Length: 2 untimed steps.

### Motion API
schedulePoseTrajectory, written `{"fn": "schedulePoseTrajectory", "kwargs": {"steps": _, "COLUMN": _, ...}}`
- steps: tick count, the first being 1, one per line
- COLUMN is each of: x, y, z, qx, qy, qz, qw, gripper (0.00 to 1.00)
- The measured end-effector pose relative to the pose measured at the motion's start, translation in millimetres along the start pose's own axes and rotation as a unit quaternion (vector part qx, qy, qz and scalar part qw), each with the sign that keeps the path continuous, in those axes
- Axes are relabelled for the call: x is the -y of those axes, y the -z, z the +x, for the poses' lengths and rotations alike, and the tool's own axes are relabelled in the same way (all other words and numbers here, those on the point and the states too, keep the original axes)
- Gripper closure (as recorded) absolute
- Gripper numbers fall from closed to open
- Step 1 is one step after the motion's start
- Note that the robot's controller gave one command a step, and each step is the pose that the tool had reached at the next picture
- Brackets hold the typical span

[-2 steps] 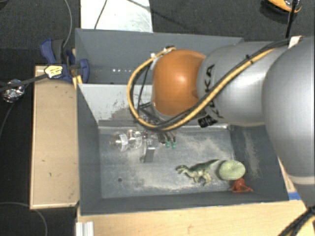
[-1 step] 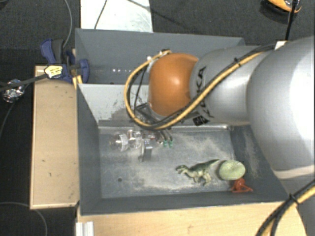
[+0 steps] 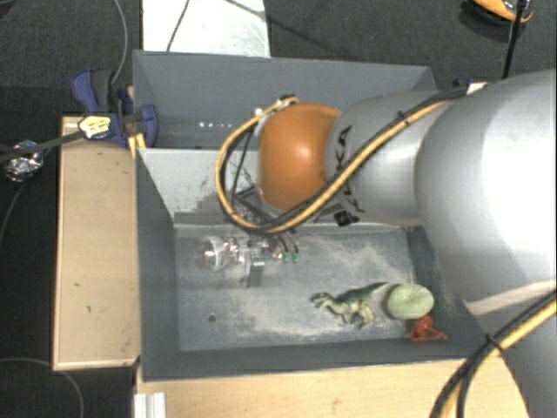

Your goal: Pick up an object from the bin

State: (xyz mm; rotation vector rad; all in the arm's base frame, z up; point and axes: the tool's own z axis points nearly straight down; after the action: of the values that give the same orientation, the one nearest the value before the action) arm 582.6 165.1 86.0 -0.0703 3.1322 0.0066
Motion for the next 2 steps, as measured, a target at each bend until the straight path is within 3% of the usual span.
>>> {"fn": "schedulePoseTrajectory", "kwargs": {"steps": 1, "x": 5.5, "y": -5.0, "z": -5.1, "qx": 0.0003, "qy": 0.087, "qz": 0.000, "qw": 0.9962, "gripper": 1.00}}
{"fn": "schedulePoseTrajectory", "kwargs": {"steps": 2, "x": 5.4, "y": -5.4, "z": -4.7, "qx": -0.0003, "qy": 0.086, "qz": 0.000, "qw": 0.9963, "gripper": 1.00}}
